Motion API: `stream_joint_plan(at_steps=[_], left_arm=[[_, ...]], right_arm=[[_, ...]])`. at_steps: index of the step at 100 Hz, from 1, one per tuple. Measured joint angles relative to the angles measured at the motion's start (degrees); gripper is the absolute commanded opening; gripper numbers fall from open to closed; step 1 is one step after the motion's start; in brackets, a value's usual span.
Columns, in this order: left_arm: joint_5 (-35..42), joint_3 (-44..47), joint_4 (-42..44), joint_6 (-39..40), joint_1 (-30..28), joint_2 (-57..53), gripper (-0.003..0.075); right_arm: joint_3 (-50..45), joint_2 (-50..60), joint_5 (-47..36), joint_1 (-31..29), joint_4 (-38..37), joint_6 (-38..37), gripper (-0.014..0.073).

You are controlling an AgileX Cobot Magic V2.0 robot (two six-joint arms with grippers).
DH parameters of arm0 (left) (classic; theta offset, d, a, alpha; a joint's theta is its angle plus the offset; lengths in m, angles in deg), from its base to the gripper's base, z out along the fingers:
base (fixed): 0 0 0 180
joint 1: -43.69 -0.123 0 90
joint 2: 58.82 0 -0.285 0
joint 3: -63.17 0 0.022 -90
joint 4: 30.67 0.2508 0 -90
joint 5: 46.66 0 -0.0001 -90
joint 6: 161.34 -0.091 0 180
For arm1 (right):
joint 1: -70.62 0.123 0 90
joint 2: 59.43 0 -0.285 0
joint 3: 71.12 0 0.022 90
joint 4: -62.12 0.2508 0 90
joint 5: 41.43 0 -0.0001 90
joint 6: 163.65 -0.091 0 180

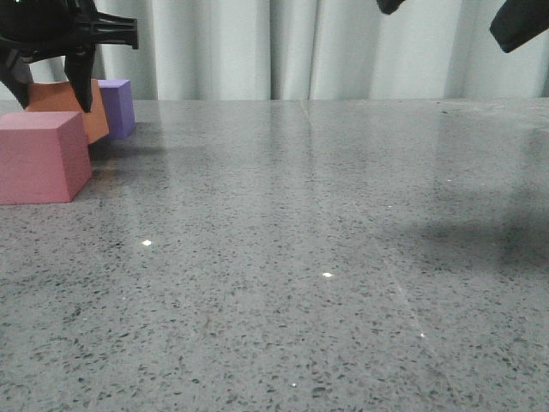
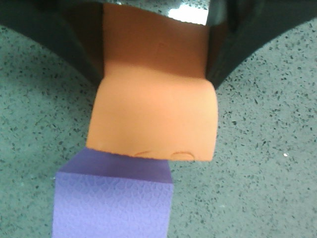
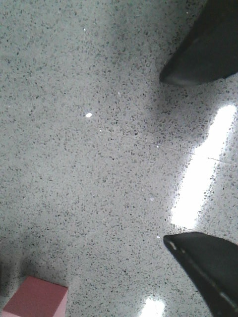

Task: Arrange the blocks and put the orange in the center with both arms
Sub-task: 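Place the orange cube between the purple and pink cubes, release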

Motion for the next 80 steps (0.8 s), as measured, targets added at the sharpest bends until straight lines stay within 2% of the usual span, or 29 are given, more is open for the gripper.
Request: stream_joint_plan(at_steps=[7,14,21,33,40,45,80], left_arm=[[0.0,0.0,-0.4,-0.4,0.0,0.0,0.0021],[0.0,0.0,-0.7,-0.4,0.0,0.0,0.0066],[0.0,0.0,-0.8,-0.5,0.0,0.0,0.0158],[0.0,0.0,-1.1,-0.6,0.0,0.0,0.0370],[0.0,0.0,-1.2,-0.6,0.0,0.0,0.0447],[0.0,0.0,-1.3,-0.6,0.0,0.0,0.0467],[0.3,0.0,-1.3,-0.6,0.0,0.0,0.0464]], right_arm=[[0.0,0.0,0.0,0.0,0.0,0.0,0.0601],[0.0,0.0,-0.1,0.0,0.0,0.0,0.0601],[0.0,0.0,-0.1,0.0,0.0,0.0,0.0601],[0.0,0.0,-0.1,0.0,0.0,0.0,0.0601],[0.0,0.0,-0.1,0.0,0.0,0.0,0.0601],[0.0,0.0,-0.1,0.0,0.0,0.0,0.0601],[0.0,0.0,-0.1,0.0,0.0,0.0,0.0601]])
